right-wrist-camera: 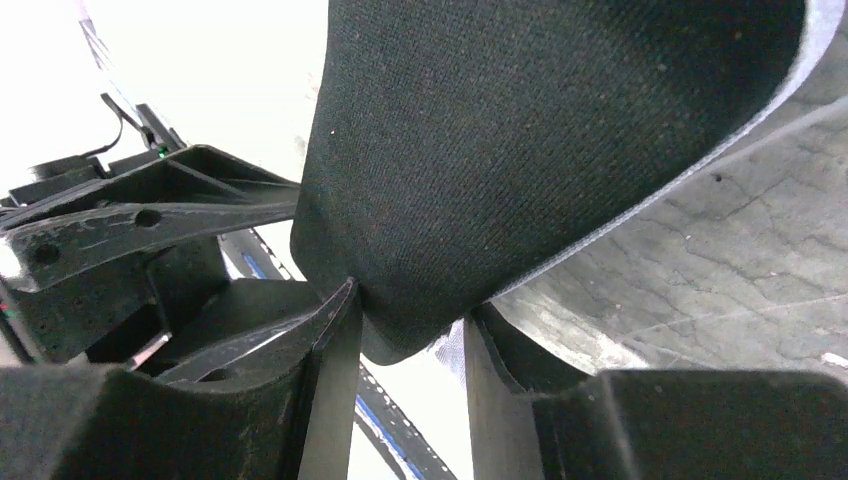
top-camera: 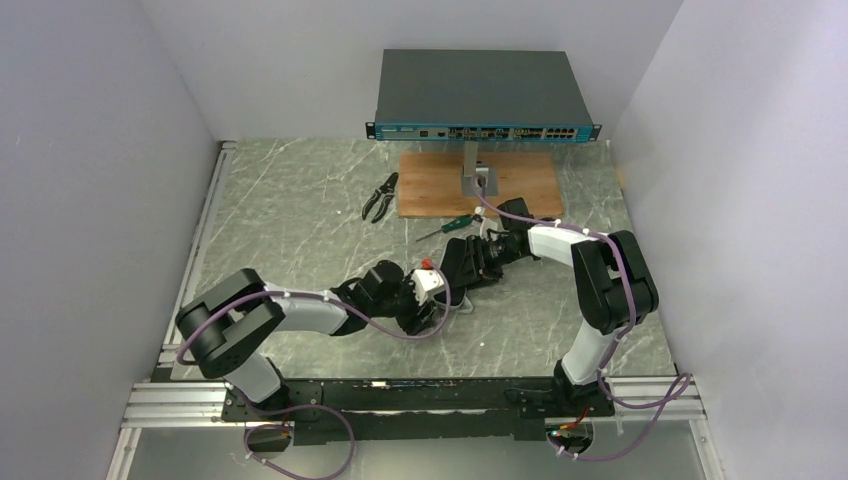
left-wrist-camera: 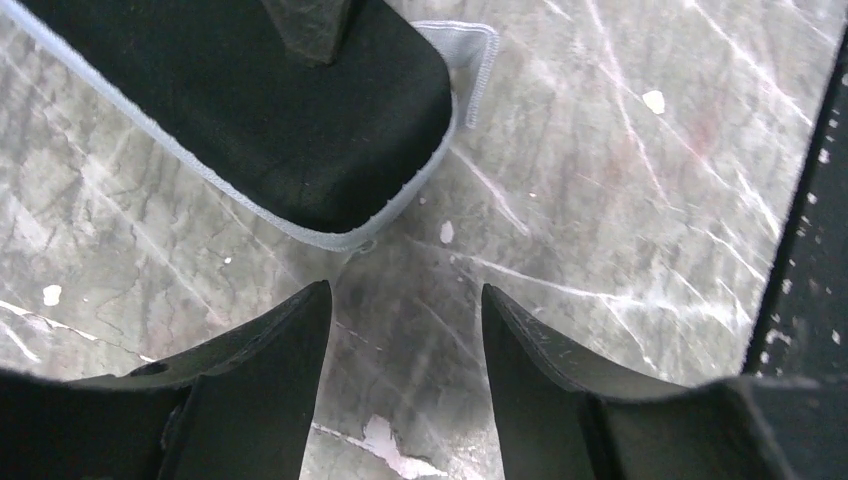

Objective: Open the umbrella

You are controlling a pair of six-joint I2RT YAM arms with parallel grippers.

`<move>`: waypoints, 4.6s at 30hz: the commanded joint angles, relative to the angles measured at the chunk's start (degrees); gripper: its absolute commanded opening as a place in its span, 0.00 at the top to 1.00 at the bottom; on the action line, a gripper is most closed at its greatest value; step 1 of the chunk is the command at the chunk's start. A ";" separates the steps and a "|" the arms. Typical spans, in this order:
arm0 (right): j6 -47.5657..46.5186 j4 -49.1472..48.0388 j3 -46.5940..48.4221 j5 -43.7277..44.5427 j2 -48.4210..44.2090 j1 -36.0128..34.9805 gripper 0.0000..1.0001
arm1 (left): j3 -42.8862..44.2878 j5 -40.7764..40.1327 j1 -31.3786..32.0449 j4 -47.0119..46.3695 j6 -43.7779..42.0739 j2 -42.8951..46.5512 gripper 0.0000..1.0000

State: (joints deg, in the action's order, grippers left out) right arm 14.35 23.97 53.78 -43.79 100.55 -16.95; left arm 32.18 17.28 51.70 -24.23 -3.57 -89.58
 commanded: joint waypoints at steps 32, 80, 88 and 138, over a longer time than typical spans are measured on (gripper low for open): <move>-10.46 6.33 -2.09 4.81 2.01 -0.95 1.00 | 3.85 -5.82 -6.32 -1.67 -3.37 -3.94 1.00; -28.36 17.90 21.05 14.43 2.92 -5.40 0.26 | 1.04 5.49 -14.95 0.26 7.24 -2.86 1.00; -36.11 2.98 0.95 14.55 -18.11 -7.17 0.04 | 1.52 4.93 -13.59 0.58 11.42 -3.14 1.00; -97.90 14.51 -9.76 17.07 -14.33 -17.15 0.67 | 12.36 14.70 -20.48 12.10 -18.25 -7.52 1.00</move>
State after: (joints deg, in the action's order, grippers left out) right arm -70.63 24.82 45.63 -24.32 83.33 -32.80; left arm 41.67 31.86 31.77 -10.70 -17.56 -95.48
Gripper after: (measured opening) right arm 0.596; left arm 0.010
